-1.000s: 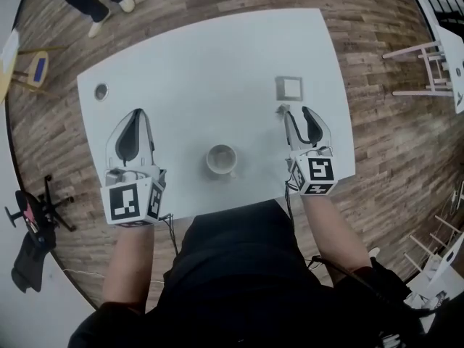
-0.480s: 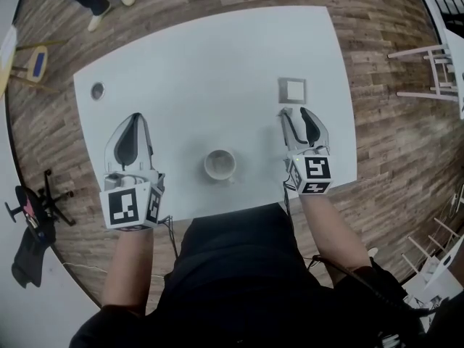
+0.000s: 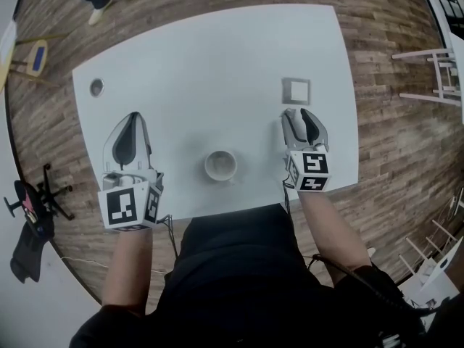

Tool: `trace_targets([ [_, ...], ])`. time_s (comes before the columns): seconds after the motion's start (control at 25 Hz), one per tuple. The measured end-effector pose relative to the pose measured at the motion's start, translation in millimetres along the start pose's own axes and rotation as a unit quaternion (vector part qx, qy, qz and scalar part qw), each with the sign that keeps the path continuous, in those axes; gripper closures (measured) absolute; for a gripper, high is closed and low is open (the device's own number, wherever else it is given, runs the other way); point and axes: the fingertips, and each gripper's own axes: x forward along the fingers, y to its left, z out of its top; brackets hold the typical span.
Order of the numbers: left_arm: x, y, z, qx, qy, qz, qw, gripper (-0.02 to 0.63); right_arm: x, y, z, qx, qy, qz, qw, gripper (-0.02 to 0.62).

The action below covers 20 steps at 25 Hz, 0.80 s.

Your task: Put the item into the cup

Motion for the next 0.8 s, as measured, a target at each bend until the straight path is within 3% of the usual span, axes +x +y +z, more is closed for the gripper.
trace_targets([
  [0.32,-3,0,0,0.002,0.001,0.001,1.0,0.598,2,0,-4,0.004,0.009,0.005,1.0,0.412],
  [0.52,-4,-2,-3,0.003,0.003,0.003,1.0,0.598,2,-3,-8,0.003,0.015,0.002,1.0,0.482],
  [0.8,-8,-2,-2,0.004,0.0,0.009,1.0,0.598,5,-5,-13,0.008,0.026,0.007,1.0,0.505],
])
